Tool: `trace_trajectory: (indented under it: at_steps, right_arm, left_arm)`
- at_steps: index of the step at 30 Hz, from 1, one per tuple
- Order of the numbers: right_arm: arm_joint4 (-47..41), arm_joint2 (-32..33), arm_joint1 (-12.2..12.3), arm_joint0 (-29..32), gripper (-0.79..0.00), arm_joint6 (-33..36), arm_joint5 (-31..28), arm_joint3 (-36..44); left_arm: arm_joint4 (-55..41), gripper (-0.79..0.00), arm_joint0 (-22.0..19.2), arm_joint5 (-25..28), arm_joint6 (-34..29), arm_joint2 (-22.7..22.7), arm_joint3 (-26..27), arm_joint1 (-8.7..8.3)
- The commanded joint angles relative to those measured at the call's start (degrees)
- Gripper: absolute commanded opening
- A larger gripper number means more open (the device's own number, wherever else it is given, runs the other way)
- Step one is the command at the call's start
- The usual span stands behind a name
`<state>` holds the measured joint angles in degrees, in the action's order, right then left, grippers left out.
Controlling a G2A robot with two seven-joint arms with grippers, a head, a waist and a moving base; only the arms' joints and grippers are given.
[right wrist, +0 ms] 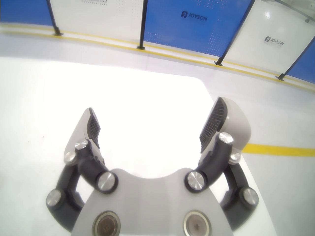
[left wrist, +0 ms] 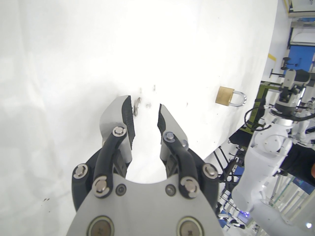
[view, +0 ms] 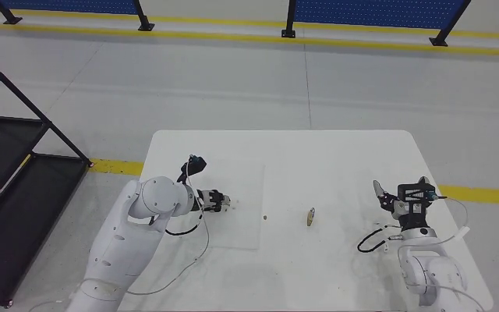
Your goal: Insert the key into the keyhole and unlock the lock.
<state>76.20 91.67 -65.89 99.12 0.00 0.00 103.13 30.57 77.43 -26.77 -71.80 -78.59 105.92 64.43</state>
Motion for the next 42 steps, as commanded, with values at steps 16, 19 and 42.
trace_trajectory:
  at_steps: [16, 19, 42]
  right_arm:
    - [0.00, 0.00, 0.00, 0.00, 0.000, 0.00, 0.00, 0.00]
    - [0.00, 0.00, 0.00, 0.00, 0.000, 0.00, 0.00, 0.00]
    - [0.00, 0.00, 0.00, 0.00, 0.000, 0.00, 0.00, 0.00]
  left_arm:
    - [-1.08, -0.625, -1.33, -0.21, 0.80, 1.54, -2.32, -0.58]
    - [-1.09, -0.631, -1.51, -0.26, 0.93, 1.78, -2.48, -0.69]
    - [7.35, -0.785, -1.43, -0.28, -2.17, 3.06, 3.43, -2.45]
